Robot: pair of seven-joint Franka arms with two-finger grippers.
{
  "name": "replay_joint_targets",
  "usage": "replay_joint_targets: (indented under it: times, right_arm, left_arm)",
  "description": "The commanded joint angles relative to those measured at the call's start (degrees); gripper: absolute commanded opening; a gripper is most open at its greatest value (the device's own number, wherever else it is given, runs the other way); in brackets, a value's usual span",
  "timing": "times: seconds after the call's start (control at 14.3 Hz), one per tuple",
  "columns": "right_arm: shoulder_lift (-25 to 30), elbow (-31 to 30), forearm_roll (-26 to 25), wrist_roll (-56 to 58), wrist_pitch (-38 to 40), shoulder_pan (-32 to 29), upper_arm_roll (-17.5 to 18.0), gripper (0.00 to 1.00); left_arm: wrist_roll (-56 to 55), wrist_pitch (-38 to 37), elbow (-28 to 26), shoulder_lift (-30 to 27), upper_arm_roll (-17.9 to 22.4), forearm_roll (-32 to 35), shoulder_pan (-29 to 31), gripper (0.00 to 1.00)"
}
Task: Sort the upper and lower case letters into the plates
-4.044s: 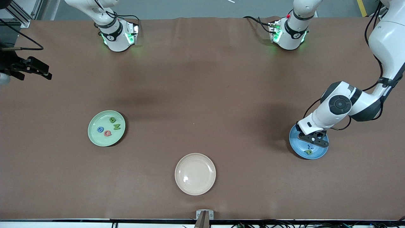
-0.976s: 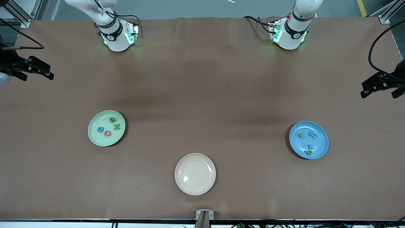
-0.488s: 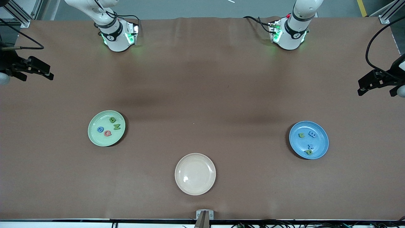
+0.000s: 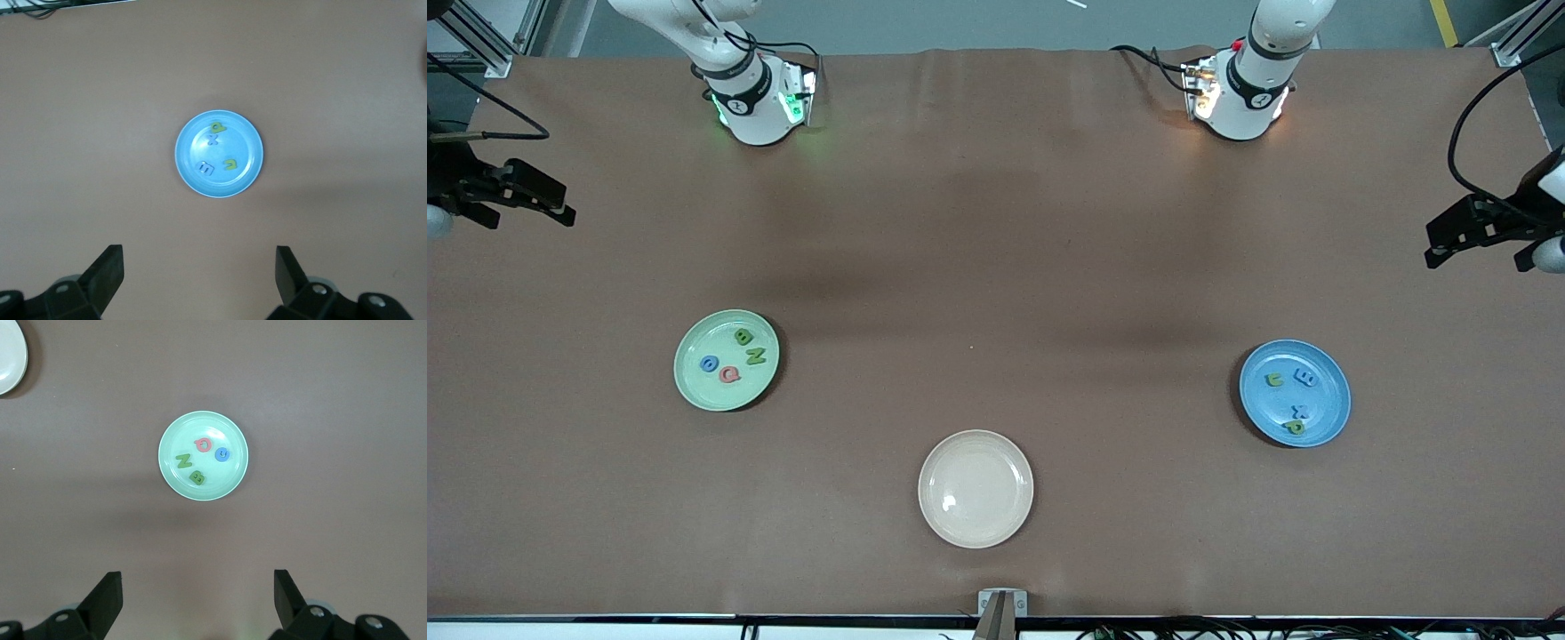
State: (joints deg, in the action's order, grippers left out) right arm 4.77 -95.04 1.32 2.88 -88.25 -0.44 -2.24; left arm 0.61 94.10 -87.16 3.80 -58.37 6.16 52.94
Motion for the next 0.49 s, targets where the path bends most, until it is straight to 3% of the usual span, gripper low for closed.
replay_joint_targets:
  times: [0.0, 0.21, 0.42]
  right_arm:
    - [0.3, -0.3, -0.9, 0.5, -0.4, -0.1, 0.1, 1.00]
    - [0.3, -0.3, -0.9, 0.5, -0.2, -0.1, 0.1, 1.00]
    - [0.3, -0.3, -0.8, 0.5, 0.2, -0.1, 0.1, 1.00]
  left_arm:
    - [0.3, -1.4, 1.2, 0.2, 9.5, -0.4, -11.0, 1.00]
    - [0.6, -1.5, 2.1, 0.0, 27.6, -0.6, -28.5, 1.00]
    - [1.0, -1.9, 2.5, 0.0, 38.1, -0.7, -38.2, 1.00]
